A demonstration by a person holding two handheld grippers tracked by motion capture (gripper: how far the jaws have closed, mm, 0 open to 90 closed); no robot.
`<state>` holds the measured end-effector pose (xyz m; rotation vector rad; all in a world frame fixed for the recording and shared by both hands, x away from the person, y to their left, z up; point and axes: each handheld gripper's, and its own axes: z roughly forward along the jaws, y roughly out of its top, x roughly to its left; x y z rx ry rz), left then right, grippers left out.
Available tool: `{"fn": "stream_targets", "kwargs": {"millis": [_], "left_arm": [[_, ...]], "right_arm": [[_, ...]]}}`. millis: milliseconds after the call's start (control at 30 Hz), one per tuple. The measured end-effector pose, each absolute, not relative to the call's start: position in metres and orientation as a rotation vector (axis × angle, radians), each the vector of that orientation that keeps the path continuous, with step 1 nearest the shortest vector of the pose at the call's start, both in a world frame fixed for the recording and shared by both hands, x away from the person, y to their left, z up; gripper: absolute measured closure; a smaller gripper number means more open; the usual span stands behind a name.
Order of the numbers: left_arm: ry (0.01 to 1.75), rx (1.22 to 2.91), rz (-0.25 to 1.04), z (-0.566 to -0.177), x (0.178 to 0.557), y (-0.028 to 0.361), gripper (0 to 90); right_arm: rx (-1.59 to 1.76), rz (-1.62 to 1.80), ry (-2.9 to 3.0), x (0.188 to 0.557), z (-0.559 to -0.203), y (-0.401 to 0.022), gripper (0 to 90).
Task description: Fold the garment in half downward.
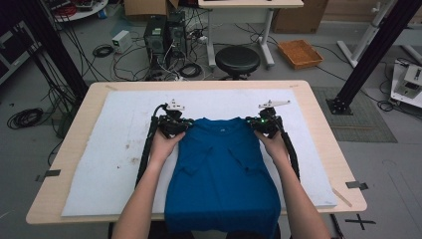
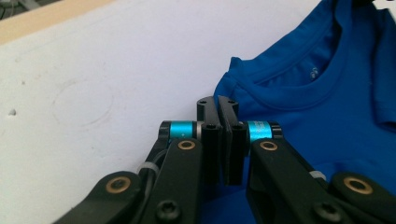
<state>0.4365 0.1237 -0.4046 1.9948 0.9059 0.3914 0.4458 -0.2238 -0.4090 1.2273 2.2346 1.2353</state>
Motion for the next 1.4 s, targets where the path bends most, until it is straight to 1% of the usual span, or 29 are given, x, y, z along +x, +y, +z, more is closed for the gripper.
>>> {"fn": "stream_targets", "kwargs": {"millis": [200, 433, 700, 967, 1100, 1300, 1400], "left_arm": [[0.842, 1.954, 0.390, -0.393, 0.407, 0.129, 88.0], [0.750, 1.947, 0.392, -0.389, 0.360, 0.133, 88.0], [0.671, 1.975, 0.403, -0.397, 0.304, 0.134, 88.0], [0.620, 2.022, 0.413, -0.411, 0.260, 0.137, 88.0], [0.599, 2.040, 0.400, -0.416, 0.243, 0.134, 87.9], [0.562, 2.102, 0.376, -0.424, 0.224, 0.130, 87.8], [0.555, 2.129, 0.360, -0.430, 0.219, 0.130, 86.9]], "right_arm": [[1.191, 1.334, 2.203, 0.419, -0.400, -0.231, 88.2], [1.142, 1.382, 2.184, 0.370, -0.393, -0.238, 88.3], [1.074, 1.385, 2.195, 0.313, -0.401, -0.242, 88.2], [0.979, 1.310, 2.234, 0.259, -0.409, -0.240, 88.2], [0.952, 1.272, 2.249, 0.240, -0.412, -0.241, 88.2], [0.952, 1.212, 2.310, 0.223, -0.420, -0.242, 87.9], [0.961, 1.190, 2.333, 0.217, -0.424, -0.244, 84.1]]}}
